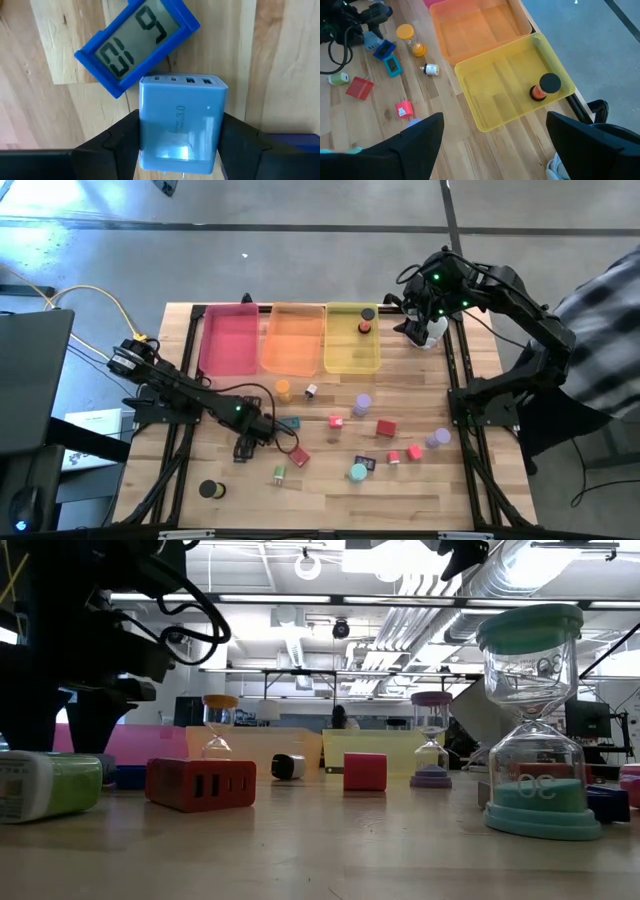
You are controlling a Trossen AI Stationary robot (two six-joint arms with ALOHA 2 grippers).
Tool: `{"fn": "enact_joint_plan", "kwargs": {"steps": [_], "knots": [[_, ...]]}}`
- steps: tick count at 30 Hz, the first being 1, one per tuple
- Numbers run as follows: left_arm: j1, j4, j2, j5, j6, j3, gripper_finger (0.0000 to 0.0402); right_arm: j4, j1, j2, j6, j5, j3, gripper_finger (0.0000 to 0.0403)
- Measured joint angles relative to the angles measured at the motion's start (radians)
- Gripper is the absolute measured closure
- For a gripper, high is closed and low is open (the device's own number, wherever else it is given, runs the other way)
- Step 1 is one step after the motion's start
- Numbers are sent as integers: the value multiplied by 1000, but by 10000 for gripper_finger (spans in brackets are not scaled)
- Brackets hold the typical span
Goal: Pick & Place Office items
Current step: Put the violet charger adapter into the red bin
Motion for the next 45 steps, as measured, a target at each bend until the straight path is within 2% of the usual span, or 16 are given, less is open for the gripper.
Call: {"fn": "enact_joint_plan", "kwargs": {"steps": [4,8,13,20,23,26,28,31,35,41,45], "knots": [[0,5,-1,8,-98,10,199,-5,0,0,0,0,0,62],[5,-11,-17,72,-187,43,199,-22,0,0,0,0,0,62],[4,-116,-53,105,-286,131,199,-36,0,0,-9,0,0,62],[23,-426,-99,54,-421,354,199,-34,0,0,-57,0,0,62],[63,-600,-102,37,-525,454,199,-25,0,0,-61,0,0,62],[120,-768,-103,-32,-615,534,199,-18,0,0,-77,0,0,62],[171,-840,-103,-78,-655,565,199,-9,0,0,-87,0,0,62],[264,-823,-131,-138,-667,569,199,4,0,0,-96,0,0,62],[457,-831,-145,-197,-640,564,199,7,0,0,-113,-2,0,62],[793,-831,-158,-215,-490,564,199,16,0,0,-114,-3,0,62],[1009,-768,-158,-214,-369,564,199,17,0,0,-114,-4,0,62]]}}
